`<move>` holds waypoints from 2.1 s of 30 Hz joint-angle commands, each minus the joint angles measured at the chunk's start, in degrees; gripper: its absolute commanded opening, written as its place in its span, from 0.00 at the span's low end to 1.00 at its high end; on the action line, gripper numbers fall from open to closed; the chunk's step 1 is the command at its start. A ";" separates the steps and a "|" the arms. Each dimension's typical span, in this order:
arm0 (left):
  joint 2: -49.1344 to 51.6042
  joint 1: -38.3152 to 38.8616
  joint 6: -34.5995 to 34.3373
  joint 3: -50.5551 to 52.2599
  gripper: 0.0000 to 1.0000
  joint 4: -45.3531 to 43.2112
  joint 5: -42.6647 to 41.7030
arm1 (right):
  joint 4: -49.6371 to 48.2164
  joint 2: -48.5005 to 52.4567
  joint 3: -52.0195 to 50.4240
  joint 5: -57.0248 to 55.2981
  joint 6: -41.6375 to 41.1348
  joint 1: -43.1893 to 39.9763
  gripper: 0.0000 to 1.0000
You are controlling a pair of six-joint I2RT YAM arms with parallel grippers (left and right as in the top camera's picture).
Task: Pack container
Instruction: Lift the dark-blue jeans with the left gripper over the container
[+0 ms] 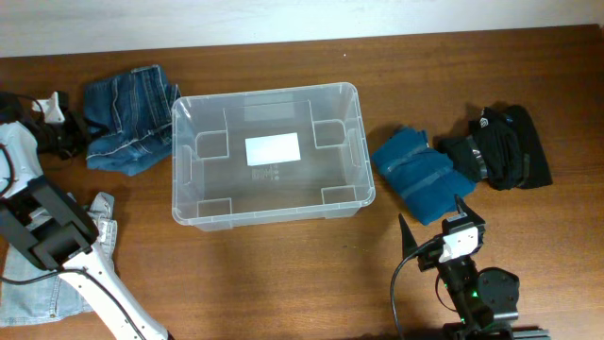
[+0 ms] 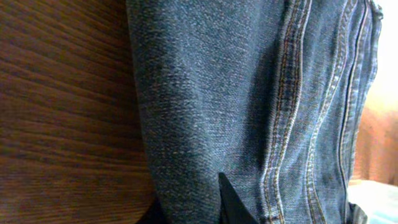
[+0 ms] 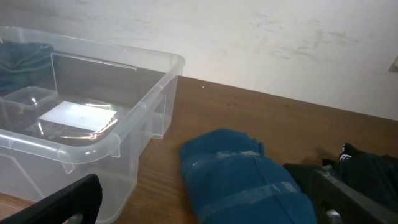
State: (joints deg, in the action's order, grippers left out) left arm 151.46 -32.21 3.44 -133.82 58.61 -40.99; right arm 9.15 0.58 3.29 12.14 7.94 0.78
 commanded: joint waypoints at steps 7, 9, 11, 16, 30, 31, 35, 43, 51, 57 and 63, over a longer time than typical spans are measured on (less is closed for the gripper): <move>0.68 1.70 -2.80 -6.93 0.01 3.23 -8.31 | 0.00 -0.37 -0.50 0.31 0.22 -0.46 0.98; 0.68 2.01 -2.78 -11.78 0.01 6.73 -8.22 | 0.00 -0.37 -0.50 0.31 0.20 -0.46 0.98; 0.68 2.27 -2.75 -17.22 0.01 10.23 -7.58 | 0.00 -0.37 -0.50 0.31 0.20 -0.48 0.98; 0.68 2.89 -2.80 -32.70 0.01 18.40 -7.02 | 0.00 -0.37 -0.50 0.31 0.20 -0.48 0.98; -7.32 6.60 -4.28 -46.01 0.01 24.28 -6.60 | 0.00 -0.37 -0.50 0.33 0.20 -0.48 0.98; -8.28 7.39 -4.28 -46.01 0.01 24.37 -6.60 | 0.00 -0.37 -0.50 0.31 0.20 -0.48 0.98; -12.24 10.40 -4.31 -46.01 0.01 24.06 -6.62 | 0.00 -0.37 -0.50 0.31 0.22 -0.48 0.98; -20.35 11.54 -8.83 -46.01 0.01 23.37 -6.93 | 0.00 -0.37 -0.50 0.31 0.22 -0.46 0.98; -24.00 13.40 -12.26 -46.01 0.01 30.77 -17.31 | 0.00 -0.37 -0.50 0.31 0.22 -0.48 0.98; -24.00 17.92 -12.55 -45.59 0.01 38.07 -18.01 | 0.00 -0.37 -0.50 0.31 0.20 -0.48 0.98; -23.98 26.82 -13.07 -45.48 0.01 38.10 -11.67 | 0.00 -0.37 -0.50 0.31 0.22 -0.48 0.98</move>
State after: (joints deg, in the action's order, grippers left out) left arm 129.34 -10.15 -8.67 -178.34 97.03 -52.18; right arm 9.15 0.58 3.29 12.12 7.94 0.78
